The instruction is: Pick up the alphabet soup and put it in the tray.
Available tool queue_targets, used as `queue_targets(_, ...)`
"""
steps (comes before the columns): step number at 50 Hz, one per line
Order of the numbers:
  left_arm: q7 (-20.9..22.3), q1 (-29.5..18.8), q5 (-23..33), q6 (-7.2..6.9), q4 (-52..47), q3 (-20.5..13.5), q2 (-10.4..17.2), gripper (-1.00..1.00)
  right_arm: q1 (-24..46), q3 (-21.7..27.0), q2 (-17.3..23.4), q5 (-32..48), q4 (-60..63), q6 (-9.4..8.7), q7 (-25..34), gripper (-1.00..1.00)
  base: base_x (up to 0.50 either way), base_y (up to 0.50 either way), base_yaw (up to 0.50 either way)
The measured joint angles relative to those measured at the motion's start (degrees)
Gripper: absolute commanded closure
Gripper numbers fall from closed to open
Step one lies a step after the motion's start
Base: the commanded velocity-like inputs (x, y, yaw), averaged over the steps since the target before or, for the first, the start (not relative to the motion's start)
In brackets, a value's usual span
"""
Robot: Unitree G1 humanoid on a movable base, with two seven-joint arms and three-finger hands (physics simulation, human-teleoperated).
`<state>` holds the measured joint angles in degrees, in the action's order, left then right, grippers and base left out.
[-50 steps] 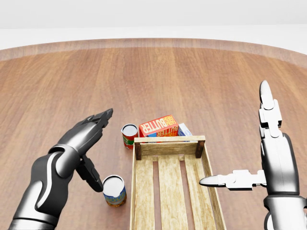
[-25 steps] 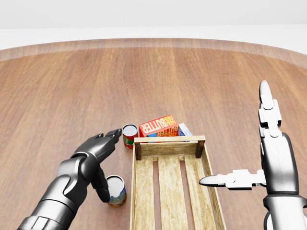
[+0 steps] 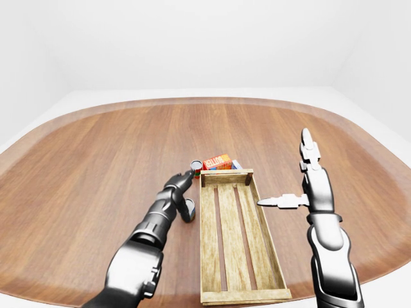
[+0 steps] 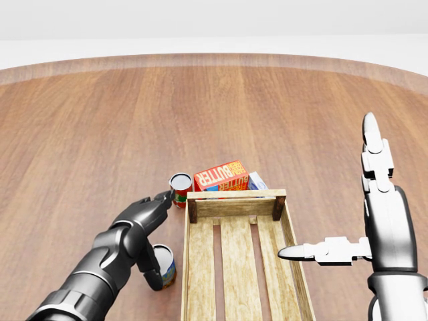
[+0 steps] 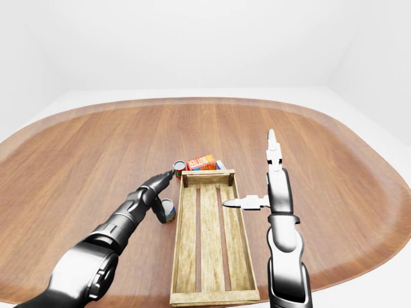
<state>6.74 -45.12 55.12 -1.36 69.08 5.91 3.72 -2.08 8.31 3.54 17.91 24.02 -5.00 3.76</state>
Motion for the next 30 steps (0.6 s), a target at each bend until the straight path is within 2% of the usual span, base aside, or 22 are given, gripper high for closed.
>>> queue_targets(30, -3.79, -0.32, 0.82, -0.44, 5.72, 0.26, -1.01, -1.0, -0.16, 0.43, -0.01, -0.76, 0.1, 0.0, -0.07, -1.0, 0.0, 0.0, 0.0)
